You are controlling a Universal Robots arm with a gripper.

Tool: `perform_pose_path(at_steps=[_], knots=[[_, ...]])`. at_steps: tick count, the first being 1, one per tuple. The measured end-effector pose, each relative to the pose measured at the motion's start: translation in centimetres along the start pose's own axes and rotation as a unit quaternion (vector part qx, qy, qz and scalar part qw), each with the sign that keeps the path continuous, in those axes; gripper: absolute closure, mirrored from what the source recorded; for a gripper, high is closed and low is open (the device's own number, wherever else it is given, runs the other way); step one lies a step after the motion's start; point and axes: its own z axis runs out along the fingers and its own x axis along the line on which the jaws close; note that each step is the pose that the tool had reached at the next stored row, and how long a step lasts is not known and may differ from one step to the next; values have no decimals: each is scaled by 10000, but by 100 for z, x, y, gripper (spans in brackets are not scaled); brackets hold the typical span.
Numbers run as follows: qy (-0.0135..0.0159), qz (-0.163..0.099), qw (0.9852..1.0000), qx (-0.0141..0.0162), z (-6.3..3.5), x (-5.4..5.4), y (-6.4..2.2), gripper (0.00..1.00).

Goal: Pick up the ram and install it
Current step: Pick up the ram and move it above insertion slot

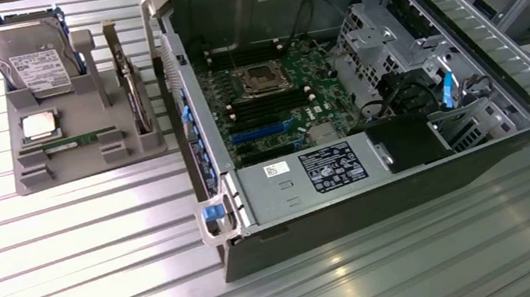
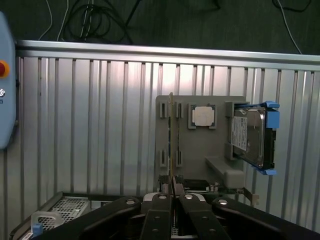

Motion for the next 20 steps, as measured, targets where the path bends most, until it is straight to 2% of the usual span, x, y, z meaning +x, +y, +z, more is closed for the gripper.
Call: perform_pose_path(at_steps=[20], knots=[[0, 0, 10000, 0, -283, -2, -1, 88]])
